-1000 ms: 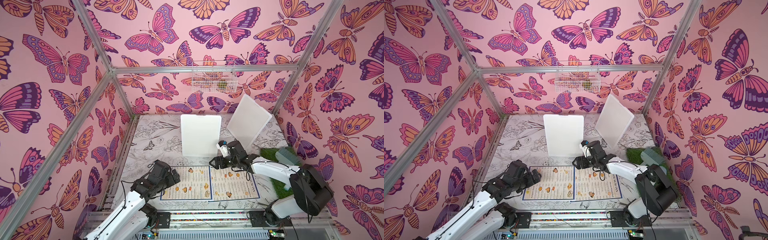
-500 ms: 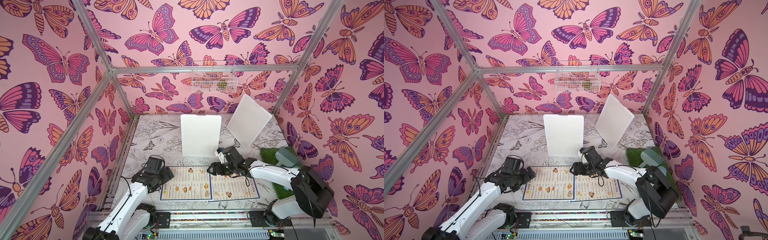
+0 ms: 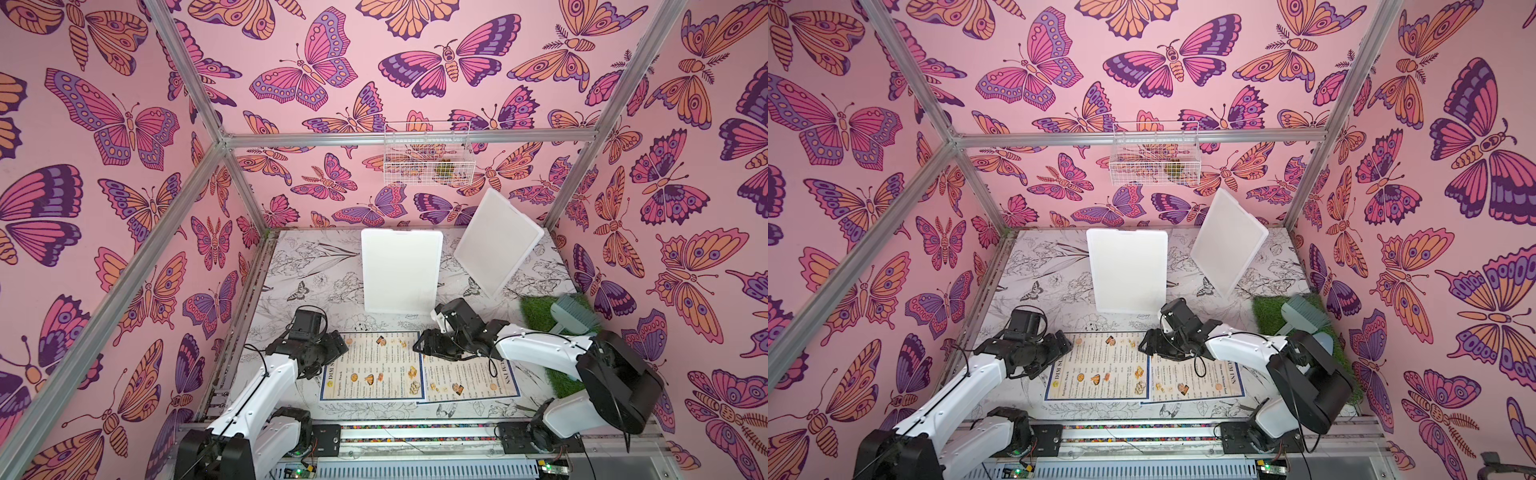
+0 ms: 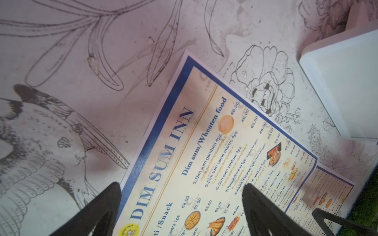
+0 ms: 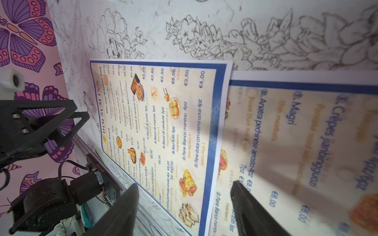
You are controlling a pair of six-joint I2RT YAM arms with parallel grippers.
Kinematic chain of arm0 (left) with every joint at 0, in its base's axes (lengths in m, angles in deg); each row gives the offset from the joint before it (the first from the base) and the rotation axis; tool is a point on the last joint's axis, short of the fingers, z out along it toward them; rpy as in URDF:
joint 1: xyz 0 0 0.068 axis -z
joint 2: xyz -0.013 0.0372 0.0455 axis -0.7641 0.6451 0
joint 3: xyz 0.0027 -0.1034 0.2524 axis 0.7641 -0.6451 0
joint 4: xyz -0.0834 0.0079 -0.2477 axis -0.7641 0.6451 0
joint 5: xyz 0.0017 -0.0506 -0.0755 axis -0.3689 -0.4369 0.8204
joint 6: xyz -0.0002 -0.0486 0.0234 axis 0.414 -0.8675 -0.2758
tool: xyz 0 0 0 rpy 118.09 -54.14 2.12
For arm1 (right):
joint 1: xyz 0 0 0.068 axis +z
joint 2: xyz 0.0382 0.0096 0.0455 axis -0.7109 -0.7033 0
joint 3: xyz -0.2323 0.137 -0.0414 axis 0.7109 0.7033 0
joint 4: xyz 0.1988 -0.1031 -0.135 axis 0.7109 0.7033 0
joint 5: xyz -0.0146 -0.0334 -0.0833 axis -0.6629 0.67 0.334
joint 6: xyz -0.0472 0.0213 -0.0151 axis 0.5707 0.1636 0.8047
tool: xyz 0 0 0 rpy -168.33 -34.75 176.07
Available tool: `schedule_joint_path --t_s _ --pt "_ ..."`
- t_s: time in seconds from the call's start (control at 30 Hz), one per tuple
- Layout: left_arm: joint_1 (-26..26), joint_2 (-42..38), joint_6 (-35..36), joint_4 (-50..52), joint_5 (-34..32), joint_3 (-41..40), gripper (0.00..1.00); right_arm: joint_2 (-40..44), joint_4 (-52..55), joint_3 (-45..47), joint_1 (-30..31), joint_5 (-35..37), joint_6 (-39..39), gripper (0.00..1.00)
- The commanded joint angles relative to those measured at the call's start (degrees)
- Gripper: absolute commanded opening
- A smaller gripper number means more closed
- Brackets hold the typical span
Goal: Insert the menus into the narrow rack
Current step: Pick up the menu from the center of the board.
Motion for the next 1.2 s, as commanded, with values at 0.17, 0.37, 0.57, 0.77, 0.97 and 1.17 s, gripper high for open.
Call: schedule_joint_path --t_s 0.17,0.37,0.57,0.77,0.97,1.17 --pt "-0.5 3.2 0.6 -0.6 0.3 -1.2 0.94 -2.9 -2.1 1.1 0.8 -1.2 -1.6 0.73" --pt "-0.5 5.9 1.0 -0.7 1.3 -1.3 0.95 -3.5 -2.9 1.6 0.9 -1.0 -1.8 0.72" --pt "-0.4 7.4 1.1 -2.1 3.1 -2.0 0.96 -6.0 -4.1 2.0 0.8 -1.4 -2.2 0.72" --pt "-0.5 8.4 1.9 -5.7 9.0 -3.3 0.95 -6.7 -4.2 2.3 0.9 -1.1 -2.2 0.72" --pt "-0.3 8.1 2.0 -8.8 13.3 -4.4 0.95 -7.6 -4.9 2.7 0.9 -1.1 -2.5 0.72" --pt "0.1 7.8 1.5 -12.3 16.9 -5.3 0.96 -7.8 -5.1 3.1 0.9 -0.8 -2.5 0.73"
